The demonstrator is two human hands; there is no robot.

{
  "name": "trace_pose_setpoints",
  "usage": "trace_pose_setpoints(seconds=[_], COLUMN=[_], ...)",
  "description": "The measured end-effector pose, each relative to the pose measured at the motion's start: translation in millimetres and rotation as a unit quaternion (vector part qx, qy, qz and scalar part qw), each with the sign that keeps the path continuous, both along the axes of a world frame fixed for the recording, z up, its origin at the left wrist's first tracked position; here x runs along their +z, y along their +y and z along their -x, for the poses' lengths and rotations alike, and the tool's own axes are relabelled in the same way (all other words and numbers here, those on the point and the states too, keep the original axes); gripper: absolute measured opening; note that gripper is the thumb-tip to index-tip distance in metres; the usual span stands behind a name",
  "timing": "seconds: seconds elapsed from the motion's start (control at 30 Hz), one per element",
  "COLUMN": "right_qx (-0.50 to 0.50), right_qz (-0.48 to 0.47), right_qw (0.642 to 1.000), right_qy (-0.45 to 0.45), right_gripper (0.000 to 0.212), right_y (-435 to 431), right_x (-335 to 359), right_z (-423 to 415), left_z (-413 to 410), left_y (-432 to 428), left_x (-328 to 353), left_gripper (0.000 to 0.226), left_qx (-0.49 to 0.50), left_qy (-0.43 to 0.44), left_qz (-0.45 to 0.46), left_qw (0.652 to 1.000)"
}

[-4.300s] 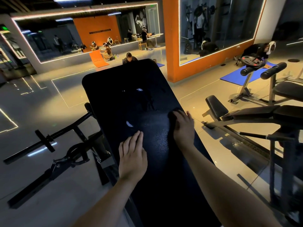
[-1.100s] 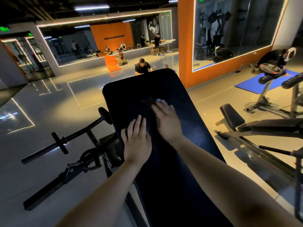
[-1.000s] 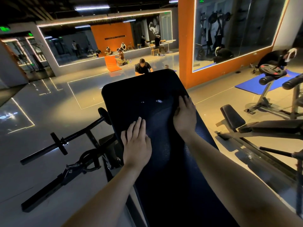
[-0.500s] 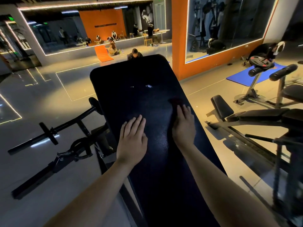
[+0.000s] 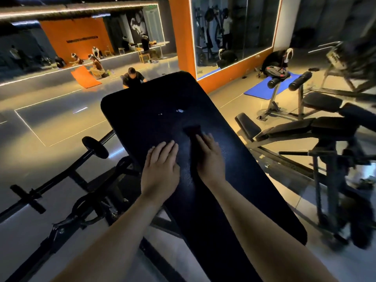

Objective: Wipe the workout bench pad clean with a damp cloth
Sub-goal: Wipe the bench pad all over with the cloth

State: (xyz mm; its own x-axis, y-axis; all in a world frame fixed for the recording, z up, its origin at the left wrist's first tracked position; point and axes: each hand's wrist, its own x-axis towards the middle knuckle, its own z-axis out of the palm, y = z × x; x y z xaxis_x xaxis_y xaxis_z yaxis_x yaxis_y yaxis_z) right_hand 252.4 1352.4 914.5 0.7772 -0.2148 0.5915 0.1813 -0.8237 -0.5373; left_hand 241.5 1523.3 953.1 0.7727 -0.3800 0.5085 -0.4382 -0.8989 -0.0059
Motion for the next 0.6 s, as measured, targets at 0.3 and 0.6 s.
trace_pose_setpoints(seconds=[0.3,0.6], right_qx=[-0.105,-0.236], right_qz=[-0.17,-0.22], right_qw=[0.979,0.943], right_qy=[0.034,0.078], right_gripper=[0.05,0.053], right_y=[70.7,30.5], right_x=[30.3,3.5], right_z=[2.4,23.5], left_z=[-15.6,-20.0], left_y=[40.2,54.3], left_x=[17.1,14.7], left_gripper=[0.057,0.056], left_qx=[-0.14,-0.121], left_qy=[0.009,-0.011], left_qz=[0.073,-0.019], left_qw=[0.987,0.992])
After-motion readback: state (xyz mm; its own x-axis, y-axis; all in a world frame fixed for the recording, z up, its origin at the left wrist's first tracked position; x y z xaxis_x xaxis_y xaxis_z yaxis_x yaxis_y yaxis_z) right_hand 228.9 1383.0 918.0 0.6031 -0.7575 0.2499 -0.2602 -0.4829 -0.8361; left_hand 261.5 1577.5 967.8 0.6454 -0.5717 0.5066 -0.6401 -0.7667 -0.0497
